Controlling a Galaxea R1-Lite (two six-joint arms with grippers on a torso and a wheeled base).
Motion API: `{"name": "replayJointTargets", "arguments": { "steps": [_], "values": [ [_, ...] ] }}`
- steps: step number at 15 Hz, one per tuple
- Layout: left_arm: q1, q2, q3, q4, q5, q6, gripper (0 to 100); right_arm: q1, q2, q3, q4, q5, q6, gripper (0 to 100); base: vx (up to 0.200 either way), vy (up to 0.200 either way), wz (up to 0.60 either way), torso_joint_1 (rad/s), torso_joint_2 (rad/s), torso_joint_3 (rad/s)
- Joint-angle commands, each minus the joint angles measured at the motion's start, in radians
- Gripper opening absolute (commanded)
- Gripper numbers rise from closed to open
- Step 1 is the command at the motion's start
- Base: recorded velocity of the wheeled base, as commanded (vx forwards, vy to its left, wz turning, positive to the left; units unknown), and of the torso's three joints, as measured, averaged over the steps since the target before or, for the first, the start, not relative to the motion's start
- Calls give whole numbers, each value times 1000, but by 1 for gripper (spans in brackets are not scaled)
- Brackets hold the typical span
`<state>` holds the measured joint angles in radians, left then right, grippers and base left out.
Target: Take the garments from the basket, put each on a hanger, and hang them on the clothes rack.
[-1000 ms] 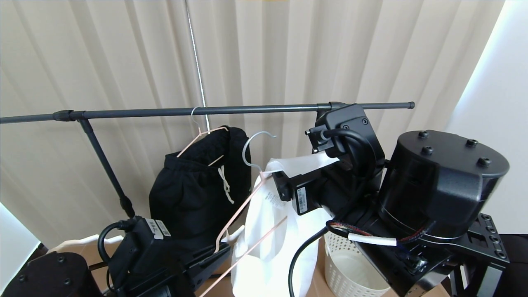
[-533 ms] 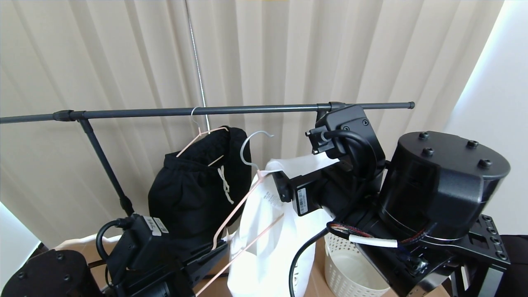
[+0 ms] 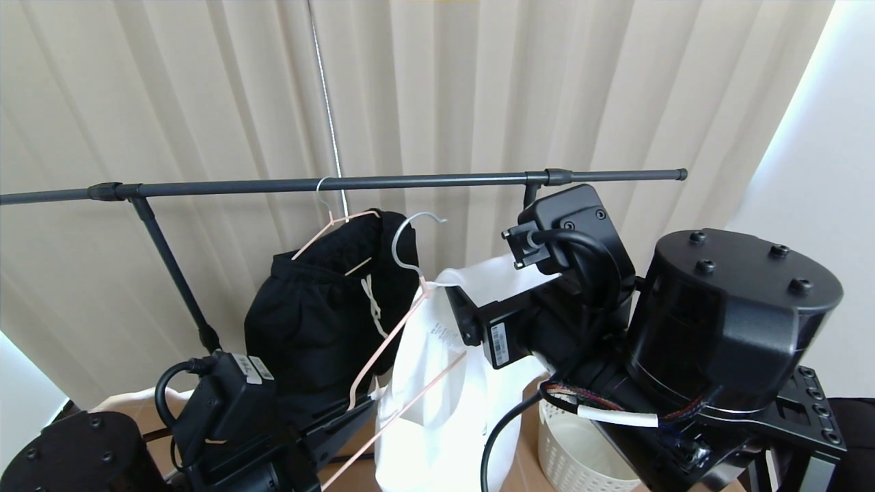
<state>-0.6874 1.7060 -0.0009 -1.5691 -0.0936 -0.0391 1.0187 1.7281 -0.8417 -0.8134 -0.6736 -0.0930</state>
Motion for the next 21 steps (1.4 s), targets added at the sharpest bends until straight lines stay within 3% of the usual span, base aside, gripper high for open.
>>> {"name": "replayJointTargets", "arguments": {
  "steps": [1, 8, 11, 13, 14, 16, 17, 18, 19, 20, 21],
  "values": [
    [3, -2, -2, -2, 0, -2, 0, 1, -2, 6, 2, 0, -1, 100, 0, 0, 0, 0, 0, 0],
    [11, 0, -28, -2, -3, -19, 0, 20, -33, 52, 13, 35, -4, 100, 0, 0, 0, 0, 0, 0],
    [48, 6, -21, -2, -44, -21, 0, 18, -88, 105, 30, 154, -39, 100, 0, 0, 0, 0, 0, 0],
    [123, 1, 1, -2, -172, -21, 0, 8, -125, 135, 99, 261, -39, 100, 0, 0, 0, 0, 0, 0],
    [140, 1, 1, -2, -196, -21, 0, 3, -140, 142, 117, 289, -39, 100, 0, 0, 0, 0, 0, 0],
    [198, 4, 1, -2, -282, -21, 0, -48, -236, 151, 252, 427, -48, 100, 0, 0, 0, 0, 0, 0],
    [201, 4, 1, -2, -291, -21, 0, -54, -245, 151, 266, 440, -53, 100, 0, 0, 0, 0, 0, 0],
    [240, 6, 1, -2, -379, -18, 0, -94, -324, 153, 379, 552, -151, 100, 0, 0, 0, 0, 0, 0],
    [240, 6, 1, -2, -379, -18, 0, -94, -324, 153, 379, 552, -151, 100, 0, 0, 0, 0, 0, 0],
    [279, 7, 1, -2, -462, -13, 0, -187, -357, 131, 481, 687, -234, 100, 0, 0, 0, 0, 0, 0],
    [290, 7, 1, -2, -479, -11, 0, -236, -355, 102, 517, 756, -260, 100, 0, 0, 0, 0, 0, 0]
  ]
}}
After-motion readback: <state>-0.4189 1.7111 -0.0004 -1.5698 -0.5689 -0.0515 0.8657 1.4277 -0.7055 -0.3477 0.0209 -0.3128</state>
